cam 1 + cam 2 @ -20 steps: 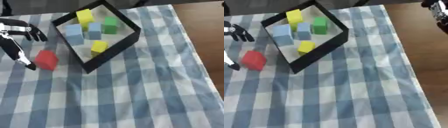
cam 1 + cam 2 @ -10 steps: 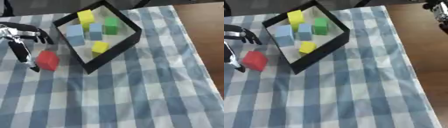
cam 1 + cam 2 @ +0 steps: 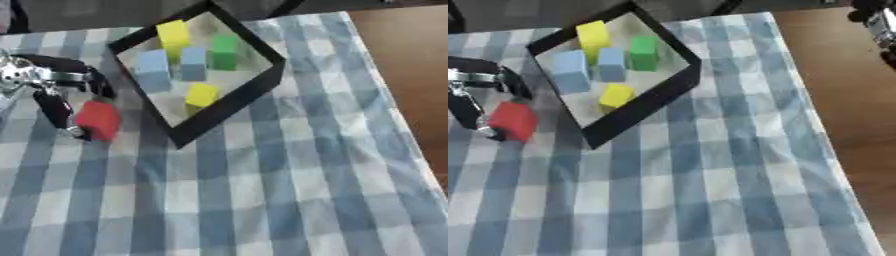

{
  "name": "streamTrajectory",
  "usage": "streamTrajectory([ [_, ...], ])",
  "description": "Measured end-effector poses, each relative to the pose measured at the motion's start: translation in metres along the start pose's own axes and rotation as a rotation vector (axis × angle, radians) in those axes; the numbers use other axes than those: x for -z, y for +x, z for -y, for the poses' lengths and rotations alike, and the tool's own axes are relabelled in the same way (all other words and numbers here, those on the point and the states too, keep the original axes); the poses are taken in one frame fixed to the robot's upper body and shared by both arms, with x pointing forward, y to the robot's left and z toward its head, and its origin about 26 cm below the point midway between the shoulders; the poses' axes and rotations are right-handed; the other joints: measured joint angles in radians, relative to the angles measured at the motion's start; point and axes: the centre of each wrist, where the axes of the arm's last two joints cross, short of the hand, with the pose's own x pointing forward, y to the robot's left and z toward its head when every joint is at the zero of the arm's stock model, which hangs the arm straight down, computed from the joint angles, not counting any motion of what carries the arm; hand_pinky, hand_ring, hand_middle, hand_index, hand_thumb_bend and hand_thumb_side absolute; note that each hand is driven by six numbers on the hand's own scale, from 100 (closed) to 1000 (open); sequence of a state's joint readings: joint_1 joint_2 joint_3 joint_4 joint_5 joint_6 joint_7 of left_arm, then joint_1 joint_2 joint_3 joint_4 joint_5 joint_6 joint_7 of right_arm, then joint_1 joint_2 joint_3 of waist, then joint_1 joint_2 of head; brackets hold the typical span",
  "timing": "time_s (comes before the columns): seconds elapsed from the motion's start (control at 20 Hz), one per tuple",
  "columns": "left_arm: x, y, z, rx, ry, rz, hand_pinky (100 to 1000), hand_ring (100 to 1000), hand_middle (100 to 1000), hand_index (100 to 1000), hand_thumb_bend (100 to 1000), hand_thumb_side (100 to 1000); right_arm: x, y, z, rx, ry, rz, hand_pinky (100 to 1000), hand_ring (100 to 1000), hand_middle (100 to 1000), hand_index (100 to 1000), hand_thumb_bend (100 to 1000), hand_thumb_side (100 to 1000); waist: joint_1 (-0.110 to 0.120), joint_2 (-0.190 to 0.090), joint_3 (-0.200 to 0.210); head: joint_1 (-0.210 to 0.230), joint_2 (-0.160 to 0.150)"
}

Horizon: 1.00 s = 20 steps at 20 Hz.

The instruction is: Pick up objects on the table and place them in the box.

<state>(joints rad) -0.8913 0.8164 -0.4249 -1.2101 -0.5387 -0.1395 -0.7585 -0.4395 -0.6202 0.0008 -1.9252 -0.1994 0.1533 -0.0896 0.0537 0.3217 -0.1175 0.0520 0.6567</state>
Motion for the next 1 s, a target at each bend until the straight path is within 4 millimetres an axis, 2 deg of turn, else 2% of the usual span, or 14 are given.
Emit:
streamTrajectory([
  [0.05, -0.001, 0.002, -0.002, -0.003, 0.016, 0.005, 711, 700, 611, 683, 157, 100, 0.0, 0.0, 0.0, 0.0, 0.0, 0.0, 907, 770, 705, 754, 100, 529, 0.0, 0.0, 0.0, 0.0, 0.0],
  [0.25, -0.016, 0.015, -0.024, 0.007, 0.129, 0.034, 712, 701, 615, 686, 165, 100, 0.0, 0.0, 0.0, -0.001, 0.0, -0.001, 907, 770, 706, 754, 100, 527, 0.0, 0.0, 0.002, 0.0, 0.0],
  [0.5, -0.05, 0.044, -0.073, 0.075, 0.326, 0.066, 706, 691, 607, 681, 165, 100, -0.001, -0.001, 0.0, -0.001, -0.001, -0.003, 907, 771, 706, 754, 100, 523, 0.0, 0.0, 0.009, -0.002, 0.001],
  [0.6, -0.057, 0.058, -0.091, 0.097, 0.397, 0.084, 703, 688, 604, 679, 164, 100, -0.001, -0.001, 0.0, 0.0, -0.001, -0.002, 907, 771, 707, 754, 100, 522, 0.0, 0.0, 0.01, -0.004, 0.005],
  [0.8, -0.05, 0.084, -0.119, 0.109, 0.476, 0.123, 697, 683, 608, 680, 162, 100, 0.0, 0.001, 0.0, 0.006, -0.001, 0.005, 907, 771, 707, 754, 100, 521, 0.0, 0.0, 0.007, -0.012, 0.008],
  [1.0, -0.028, 0.101, -0.133, 0.096, 0.492, 0.146, 693, 680, 608, 680, 172, 100, 0.002, 0.002, 0.0, 0.012, 0.0, 0.014, 907, 771, 707, 754, 100, 523, 0.0, 0.0, 0.003, -0.013, 0.008],
])
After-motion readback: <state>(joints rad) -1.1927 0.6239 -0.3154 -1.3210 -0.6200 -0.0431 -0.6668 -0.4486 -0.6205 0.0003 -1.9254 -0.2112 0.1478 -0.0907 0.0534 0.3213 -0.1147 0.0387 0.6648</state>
